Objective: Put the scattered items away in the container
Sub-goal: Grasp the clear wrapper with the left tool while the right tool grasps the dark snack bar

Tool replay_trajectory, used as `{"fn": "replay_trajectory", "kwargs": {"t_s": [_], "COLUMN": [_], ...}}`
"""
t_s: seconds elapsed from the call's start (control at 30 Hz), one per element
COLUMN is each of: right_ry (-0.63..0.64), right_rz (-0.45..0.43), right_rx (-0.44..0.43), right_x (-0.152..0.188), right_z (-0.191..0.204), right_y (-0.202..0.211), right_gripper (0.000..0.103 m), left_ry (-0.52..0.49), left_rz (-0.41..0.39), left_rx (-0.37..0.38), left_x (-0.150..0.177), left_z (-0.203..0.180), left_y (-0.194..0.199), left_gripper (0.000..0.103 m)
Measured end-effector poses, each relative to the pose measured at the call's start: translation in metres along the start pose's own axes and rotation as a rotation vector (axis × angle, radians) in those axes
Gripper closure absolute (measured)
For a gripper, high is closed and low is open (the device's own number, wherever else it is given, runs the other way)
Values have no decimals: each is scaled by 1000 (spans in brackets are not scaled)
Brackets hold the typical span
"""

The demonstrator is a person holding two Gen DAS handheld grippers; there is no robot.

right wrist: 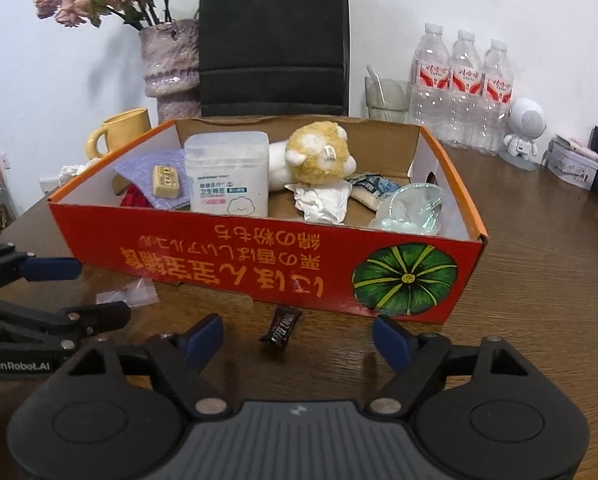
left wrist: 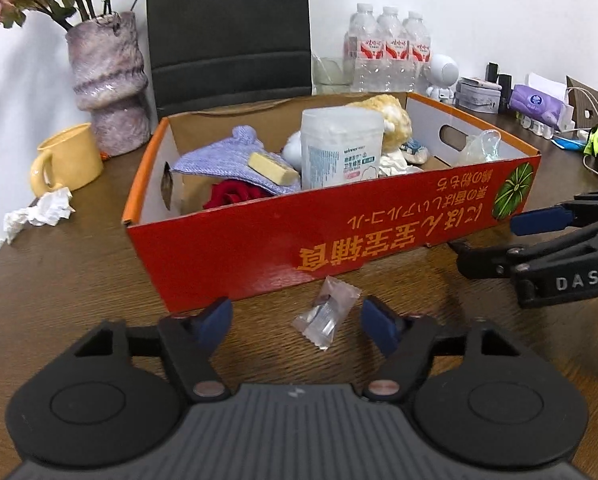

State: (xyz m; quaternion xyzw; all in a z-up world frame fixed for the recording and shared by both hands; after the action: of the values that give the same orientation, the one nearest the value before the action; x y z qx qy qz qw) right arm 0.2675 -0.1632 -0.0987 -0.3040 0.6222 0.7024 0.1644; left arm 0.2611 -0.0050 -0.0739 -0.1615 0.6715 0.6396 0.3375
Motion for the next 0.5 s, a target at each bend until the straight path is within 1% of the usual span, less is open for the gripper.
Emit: {"fn": "replay_trajectory", "kwargs": {"t_s": [0.03, 0.07, 0.2, 0.27, 0.3, 0.33, 0.37, 0.4, 0.43, 0.47, 0.5], "right_ry": [-4, -7, -4, 4, 9, 16, 26, 33, 40, 47, 51], "right_rz": [6, 12, 16, 12, 9, 5, 2, 1, 0, -1, -3], "right_rx": [1, -1, -5, -3, 1, 5, 6, 2, -1, -3, -5], "right_x": [-1, -1, -3, -3, -2, -2, -1, -1, 0, 0, 1], "right_z": [0, 0, 3, 5, 6, 7, 8, 10, 11, 13, 13], "right_y": [-2, -4, -8, -9, -9, -9, -8, -8, -7, -6, -6], "right_gripper": [34, 39, 45, 54, 56, 62, 69, 73, 81, 87, 88], "left_ry": [0, 2, -8, -12, -13, -14, -15, -17, -22, -27, -29], "left_rz": [6, 12, 7, 4, 2, 1, 0, -1, -2, -3, -4], "left_rx": [11, 19, 36, 46, 50, 55, 64, 69, 73, 78, 81], "left_x": [0, -1, -4, -5, -4, -4, -4, -4, -3, -3, -3], "left_z": [0, 0, -4, -5, -6, -7, -8, -9, -10, -12, -13], "left_y": [-2, -4, -6, -7, -7, -7, -6, -6, -5, -5, -4], "left_gripper": [40, 42, 50, 54, 57, 61, 64, 69, 77, 81, 84]}}
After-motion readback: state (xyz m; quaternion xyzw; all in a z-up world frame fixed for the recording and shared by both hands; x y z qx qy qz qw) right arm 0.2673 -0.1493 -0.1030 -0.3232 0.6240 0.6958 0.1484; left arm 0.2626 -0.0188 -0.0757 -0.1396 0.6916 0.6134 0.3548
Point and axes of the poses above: each gripper's, at about its wrist camera, not at the fingertips, and y roughly against the way its jaws point, z to its left, x to its underside, the point moved 4 cm from there along -y, roughly the way its jaws point, and after that the axes turned 10 degrees about z, right-handed, at the moved point
